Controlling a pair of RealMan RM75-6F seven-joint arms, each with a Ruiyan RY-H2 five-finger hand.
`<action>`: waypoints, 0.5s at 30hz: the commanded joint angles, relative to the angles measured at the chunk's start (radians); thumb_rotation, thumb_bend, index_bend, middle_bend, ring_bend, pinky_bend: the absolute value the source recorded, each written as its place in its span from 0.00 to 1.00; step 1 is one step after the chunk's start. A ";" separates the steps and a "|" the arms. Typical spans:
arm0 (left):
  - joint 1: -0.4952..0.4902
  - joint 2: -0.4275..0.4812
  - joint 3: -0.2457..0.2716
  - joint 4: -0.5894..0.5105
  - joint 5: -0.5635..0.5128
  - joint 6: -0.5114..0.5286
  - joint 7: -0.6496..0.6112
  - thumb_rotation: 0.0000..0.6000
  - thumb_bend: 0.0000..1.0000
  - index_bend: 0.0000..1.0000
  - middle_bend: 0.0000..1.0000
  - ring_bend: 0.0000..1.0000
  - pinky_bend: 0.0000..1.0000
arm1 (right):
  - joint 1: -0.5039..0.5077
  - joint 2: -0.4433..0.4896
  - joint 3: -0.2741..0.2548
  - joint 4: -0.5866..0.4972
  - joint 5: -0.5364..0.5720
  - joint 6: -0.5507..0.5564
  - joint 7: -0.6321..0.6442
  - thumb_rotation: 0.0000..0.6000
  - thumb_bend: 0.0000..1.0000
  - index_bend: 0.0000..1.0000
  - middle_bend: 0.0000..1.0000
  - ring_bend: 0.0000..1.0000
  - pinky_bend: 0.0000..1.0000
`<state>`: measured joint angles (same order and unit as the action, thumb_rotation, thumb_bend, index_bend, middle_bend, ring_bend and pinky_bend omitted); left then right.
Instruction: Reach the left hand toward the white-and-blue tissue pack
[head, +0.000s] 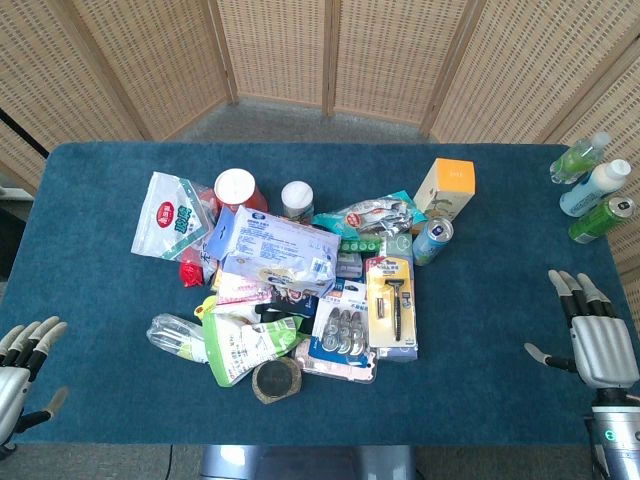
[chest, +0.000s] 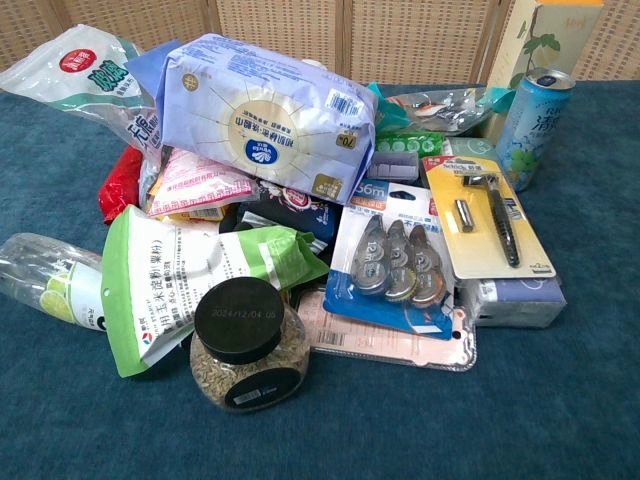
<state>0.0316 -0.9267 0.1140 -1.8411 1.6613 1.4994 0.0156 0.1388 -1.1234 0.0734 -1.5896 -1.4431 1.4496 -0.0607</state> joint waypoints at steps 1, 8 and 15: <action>-0.003 -0.003 0.001 0.003 -0.003 -0.007 -0.003 1.00 0.41 0.00 0.00 0.00 0.00 | 0.001 0.000 0.000 -0.005 0.001 -0.009 0.017 0.82 0.07 0.03 0.11 0.00 0.18; -0.010 -0.010 0.005 0.007 0.009 -0.016 -0.005 1.00 0.41 0.00 0.00 0.00 0.00 | 0.007 0.002 -0.010 -0.015 -0.019 -0.034 0.063 0.83 0.07 0.03 0.11 0.00 0.18; -0.044 0.012 -0.012 -0.021 0.031 -0.032 0.012 1.00 0.40 0.00 0.00 0.00 0.00 | -0.006 0.002 -0.018 -0.015 -0.032 -0.022 0.080 0.83 0.07 0.03 0.11 0.00 0.18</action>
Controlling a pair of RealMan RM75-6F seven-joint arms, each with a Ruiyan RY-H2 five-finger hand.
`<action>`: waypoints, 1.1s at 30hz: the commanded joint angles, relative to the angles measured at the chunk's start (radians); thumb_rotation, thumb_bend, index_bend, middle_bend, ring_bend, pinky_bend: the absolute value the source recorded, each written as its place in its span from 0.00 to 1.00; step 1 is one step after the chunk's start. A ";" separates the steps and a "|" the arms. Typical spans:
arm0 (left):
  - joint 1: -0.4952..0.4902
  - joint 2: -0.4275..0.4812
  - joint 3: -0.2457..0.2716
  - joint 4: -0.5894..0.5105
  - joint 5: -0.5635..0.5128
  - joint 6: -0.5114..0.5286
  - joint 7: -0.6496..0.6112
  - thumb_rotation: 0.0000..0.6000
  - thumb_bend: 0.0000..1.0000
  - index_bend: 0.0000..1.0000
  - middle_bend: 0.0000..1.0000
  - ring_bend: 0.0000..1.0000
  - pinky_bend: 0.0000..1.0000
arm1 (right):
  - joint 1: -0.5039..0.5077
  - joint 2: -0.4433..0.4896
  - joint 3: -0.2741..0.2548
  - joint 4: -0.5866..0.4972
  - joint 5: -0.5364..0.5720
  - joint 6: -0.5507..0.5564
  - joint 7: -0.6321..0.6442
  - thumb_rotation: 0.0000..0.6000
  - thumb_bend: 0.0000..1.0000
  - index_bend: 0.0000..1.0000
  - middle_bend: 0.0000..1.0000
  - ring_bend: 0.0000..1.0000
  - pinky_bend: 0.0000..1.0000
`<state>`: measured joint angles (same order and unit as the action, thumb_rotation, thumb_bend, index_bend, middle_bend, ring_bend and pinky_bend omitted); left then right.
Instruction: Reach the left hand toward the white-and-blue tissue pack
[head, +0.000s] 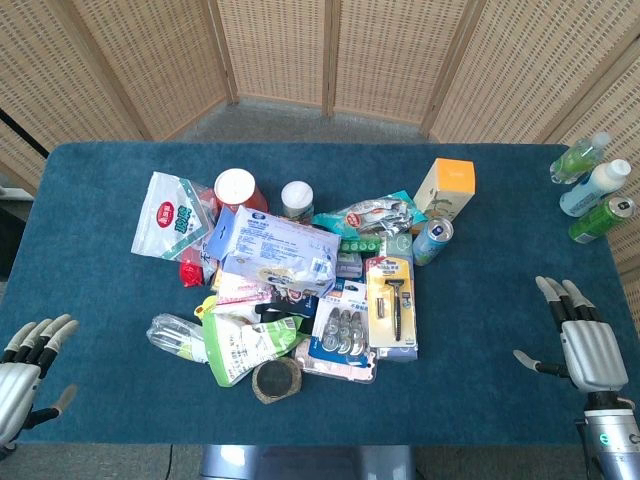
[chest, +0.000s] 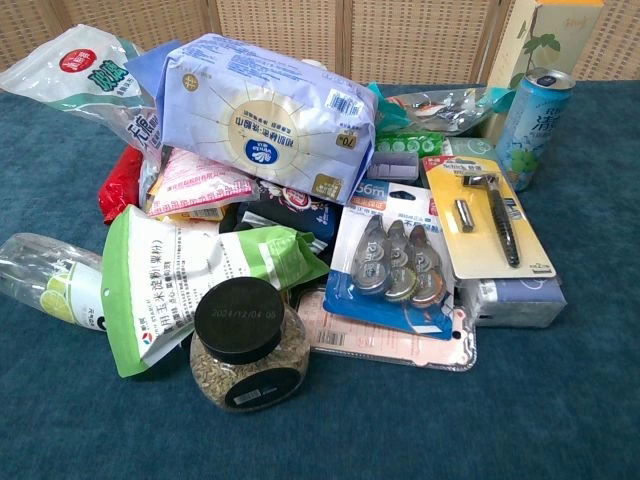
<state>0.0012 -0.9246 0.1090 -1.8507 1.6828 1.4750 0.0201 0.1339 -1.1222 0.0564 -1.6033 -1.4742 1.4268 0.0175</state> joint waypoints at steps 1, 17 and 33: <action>-0.023 0.016 -0.011 -0.019 0.017 -0.012 0.008 1.00 0.40 0.00 0.00 0.00 0.00 | -0.002 0.002 -0.002 -0.002 -0.002 0.001 0.003 0.83 0.07 0.03 0.11 0.00 0.18; -0.339 0.216 -0.171 -0.238 -0.149 -0.359 -0.052 0.94 0.11 0.00 0.00 0.00 0.00 | -0.039 0.029 -0.020 -0.012 -0.033 0.040 0.057 0.82 0.07 0.02 0.11 0.00 0.18; -0.653 0.056 -0.350 -0.150 -0.543 -0.593 0.105 0.86 0.02 0.00 0.00 0.00 0.00 | -0.084 0.050 -0.024 0.003 -0.040 0.087 0.143 0.83 0.07 0.02 0.11 0.00 0.18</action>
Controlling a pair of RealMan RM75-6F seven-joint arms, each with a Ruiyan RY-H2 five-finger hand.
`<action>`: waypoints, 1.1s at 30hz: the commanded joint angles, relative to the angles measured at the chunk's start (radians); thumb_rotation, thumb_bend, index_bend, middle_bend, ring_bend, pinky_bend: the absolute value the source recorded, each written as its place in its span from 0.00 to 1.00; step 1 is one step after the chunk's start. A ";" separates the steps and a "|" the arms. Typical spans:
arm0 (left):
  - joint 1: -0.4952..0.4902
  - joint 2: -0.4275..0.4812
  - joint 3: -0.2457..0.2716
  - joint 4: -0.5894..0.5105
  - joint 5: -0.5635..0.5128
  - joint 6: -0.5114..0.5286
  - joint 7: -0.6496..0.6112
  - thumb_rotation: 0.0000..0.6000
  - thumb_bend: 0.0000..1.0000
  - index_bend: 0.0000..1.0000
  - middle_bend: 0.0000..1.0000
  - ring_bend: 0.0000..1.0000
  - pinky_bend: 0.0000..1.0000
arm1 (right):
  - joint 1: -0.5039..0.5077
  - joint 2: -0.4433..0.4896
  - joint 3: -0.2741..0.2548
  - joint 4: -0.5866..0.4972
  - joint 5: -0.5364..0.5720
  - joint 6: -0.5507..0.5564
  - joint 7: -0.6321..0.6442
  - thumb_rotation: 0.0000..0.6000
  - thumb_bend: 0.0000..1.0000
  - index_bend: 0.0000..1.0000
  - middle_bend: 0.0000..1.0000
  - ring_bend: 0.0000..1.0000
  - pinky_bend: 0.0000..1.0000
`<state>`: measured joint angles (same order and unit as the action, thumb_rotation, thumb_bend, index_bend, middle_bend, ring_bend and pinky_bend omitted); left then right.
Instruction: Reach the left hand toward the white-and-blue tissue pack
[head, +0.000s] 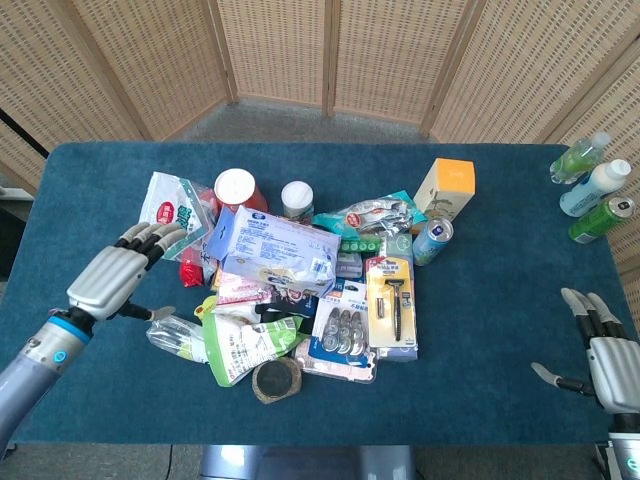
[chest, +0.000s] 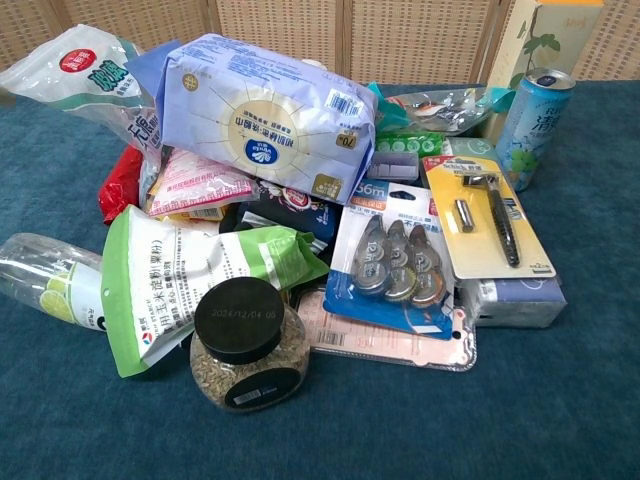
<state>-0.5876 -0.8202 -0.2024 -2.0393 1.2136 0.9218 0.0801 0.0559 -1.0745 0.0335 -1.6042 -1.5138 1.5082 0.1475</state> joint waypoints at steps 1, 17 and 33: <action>-0.083 -0.061 -0.046 0.049 -0.096 -0.050 0.054 0.86 0.02 0.00 0.00 0.00 0.00 | -0.009 0.004 -0.001 0.005 0.000 0.008 0.019 0.83 0.07 0.02 0.11 0.00 0.18; -0.382 -0.374 -0.068 0.392 -0.349 -0.251 0.112 0.85 0.02 0.00 0.00 0.00 0.00 | -0.037 0.047 0.006 -0.017 -0.014 0.042 0.111 0.83 0.07 0.02 0.11 0.00 0.17; -0.403 -0.543 -0.099 0.511 -0.312 -0.166 -0.014 1.00 0.56 0.78 0.71 0.83 0.85 | -0.057 0.068 0.000 -0.045 -0.051 0.079 0.151 0.82 0.07 0.02 0.11 0.00 0.17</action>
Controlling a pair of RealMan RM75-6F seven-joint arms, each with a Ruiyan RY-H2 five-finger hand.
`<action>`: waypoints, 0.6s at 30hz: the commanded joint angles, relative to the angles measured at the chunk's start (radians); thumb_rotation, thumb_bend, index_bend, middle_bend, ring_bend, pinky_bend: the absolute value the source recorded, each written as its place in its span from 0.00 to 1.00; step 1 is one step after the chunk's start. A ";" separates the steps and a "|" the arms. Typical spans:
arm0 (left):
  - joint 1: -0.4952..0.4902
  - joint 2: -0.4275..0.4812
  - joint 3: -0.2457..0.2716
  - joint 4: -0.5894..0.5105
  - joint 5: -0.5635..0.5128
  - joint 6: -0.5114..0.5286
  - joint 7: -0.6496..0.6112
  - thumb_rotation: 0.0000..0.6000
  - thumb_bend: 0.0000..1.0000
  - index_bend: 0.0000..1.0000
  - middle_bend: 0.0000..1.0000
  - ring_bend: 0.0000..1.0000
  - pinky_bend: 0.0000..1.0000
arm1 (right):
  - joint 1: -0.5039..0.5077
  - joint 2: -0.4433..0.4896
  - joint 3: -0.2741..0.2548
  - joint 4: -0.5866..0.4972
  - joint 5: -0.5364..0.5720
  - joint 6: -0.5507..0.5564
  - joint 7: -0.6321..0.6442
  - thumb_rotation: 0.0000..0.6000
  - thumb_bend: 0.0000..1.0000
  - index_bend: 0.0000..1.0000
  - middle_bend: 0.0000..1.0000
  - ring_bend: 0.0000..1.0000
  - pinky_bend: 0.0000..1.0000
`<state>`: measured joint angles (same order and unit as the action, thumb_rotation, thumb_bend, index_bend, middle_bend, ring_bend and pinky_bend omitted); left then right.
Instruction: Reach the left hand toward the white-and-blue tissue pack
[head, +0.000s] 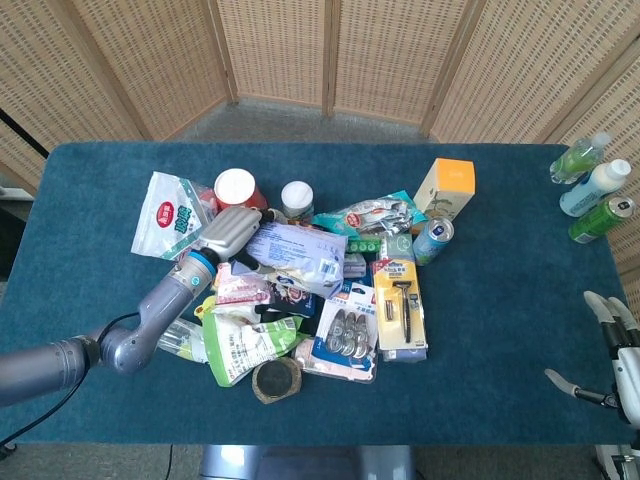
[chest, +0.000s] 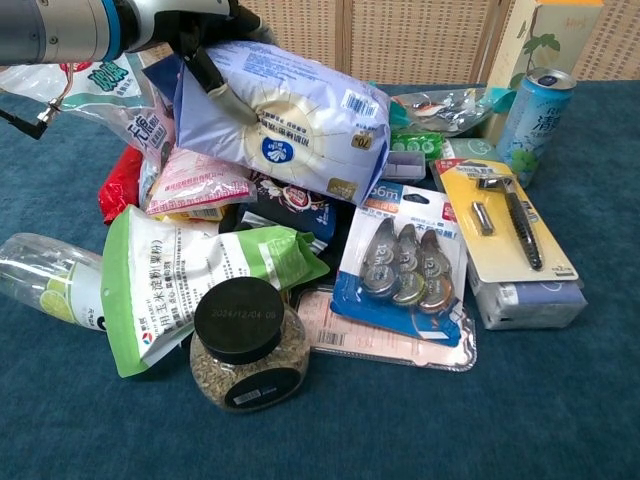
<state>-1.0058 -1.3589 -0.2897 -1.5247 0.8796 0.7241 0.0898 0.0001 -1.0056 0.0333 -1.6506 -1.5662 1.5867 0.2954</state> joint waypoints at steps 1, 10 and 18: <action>0.022 -0.001 -0.016 -0.007 0.028 0.041 -0.035 1.00 0.56 0.78 0.72 0.84 0.86 | -0.002 -0.002 0.002 0.004 0.004 0.000 0.004 0.82 0.07 0.03 0.11 0.00 0.17; 0.164 0.095 -0.060 -0.122 0.192 0.191 -0.257 1.00 0.55 0.77 0.72 0.83 0.86 | 0.009 -0.013 0.008 0.020 0.023 -0.030 0.017 0.82 0.07 0.03 0.11 0.00 0.17; 0.317 0.236 -0.084 -0.277 0.403 0.385 -0.494 1.00 0.53 0.74 0.70 0.83 0.85 | 0.025 -0.051 0.007 0.043 0.028 -0.066 0.025 0.83 0.07 0.03 0.11 0.00 0.17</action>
<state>-0.7379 -1.1740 -0.3594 -1.7496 1.2343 1.0624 -0.3411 0.0262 -1.0518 0.0440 -1.6102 -1.5373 1.5220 0.3200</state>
